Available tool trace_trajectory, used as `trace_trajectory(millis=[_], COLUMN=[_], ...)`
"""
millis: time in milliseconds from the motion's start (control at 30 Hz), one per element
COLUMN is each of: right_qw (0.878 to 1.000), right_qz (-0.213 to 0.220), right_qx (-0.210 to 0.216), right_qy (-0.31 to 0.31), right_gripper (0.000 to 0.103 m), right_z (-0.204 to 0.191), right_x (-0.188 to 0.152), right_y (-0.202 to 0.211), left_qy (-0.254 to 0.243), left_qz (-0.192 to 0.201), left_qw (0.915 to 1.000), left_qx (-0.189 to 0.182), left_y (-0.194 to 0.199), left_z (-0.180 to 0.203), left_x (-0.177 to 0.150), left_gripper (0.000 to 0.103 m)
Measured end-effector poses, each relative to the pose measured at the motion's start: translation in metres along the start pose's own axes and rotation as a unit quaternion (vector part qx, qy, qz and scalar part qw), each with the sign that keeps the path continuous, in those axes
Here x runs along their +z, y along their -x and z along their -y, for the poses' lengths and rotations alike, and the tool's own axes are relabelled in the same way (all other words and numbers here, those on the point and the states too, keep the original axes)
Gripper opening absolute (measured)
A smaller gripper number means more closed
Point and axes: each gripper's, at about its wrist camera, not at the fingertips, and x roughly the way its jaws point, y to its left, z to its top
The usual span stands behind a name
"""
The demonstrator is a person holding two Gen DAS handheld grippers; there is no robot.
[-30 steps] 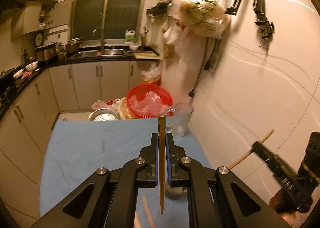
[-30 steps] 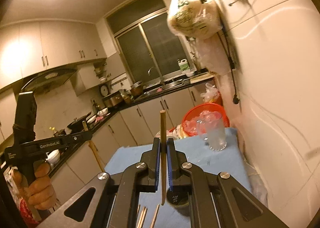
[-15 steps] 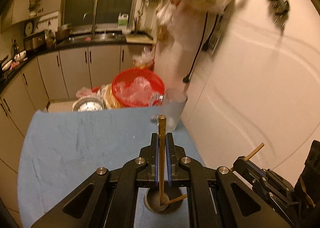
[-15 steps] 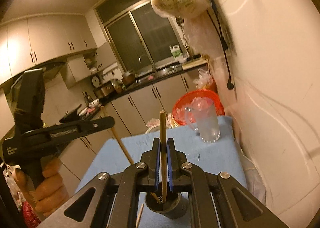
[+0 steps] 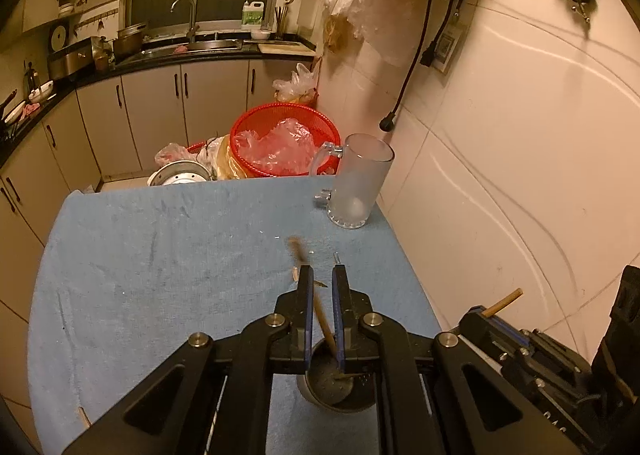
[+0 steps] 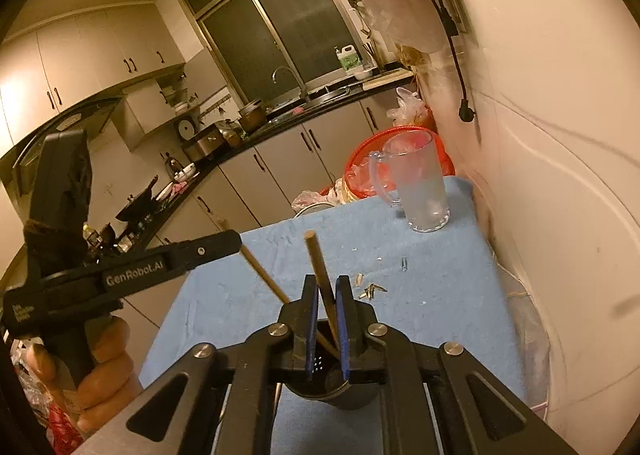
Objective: Organize utensils
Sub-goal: 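Lower the chopstick into the black holder and open the left tool while the right tool releases its chopstick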
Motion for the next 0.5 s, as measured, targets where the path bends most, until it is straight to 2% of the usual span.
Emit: trace_trajectory(millis=[133, 233, 400, 500], right_qw=[1.0, 0.999, 0.998, 0.995], right_qz=[0.018, 0.032, 0.064, 0.098], right_qx=[0.004, 0.005, 0.006, 0.016], right_qy=[-0.002, 0.0, -0.002, -0.012], right_gripper=[0.011, 0.012, 0.012, 0.013], right_z=[-0.006, -0.013, -0.025, -0.031], right_x=[-0.001, -0.003, -0.014, -0.027], right_y=[0.022, 0.041, 0.079, 0.113], left_qy=[0.002, 0.002, 0.007, 0.012], left_qz=[0.011, 0.02, 0.041, 0.047], left_qw=[0.9999, 0.9998, 0.9991, 0.9987], left_qx=[-0.002, 0.001, 0.01, 0.017], left_y=[0.019, 0.036, 0.076, 0.102], left_z=[-0.003, -0.005, -0.014, -0.026], left_x=[-0.003, -0.007, -0.028, -0.047], left_gripper=[0.011, 0.019, 0.025, 0.026])
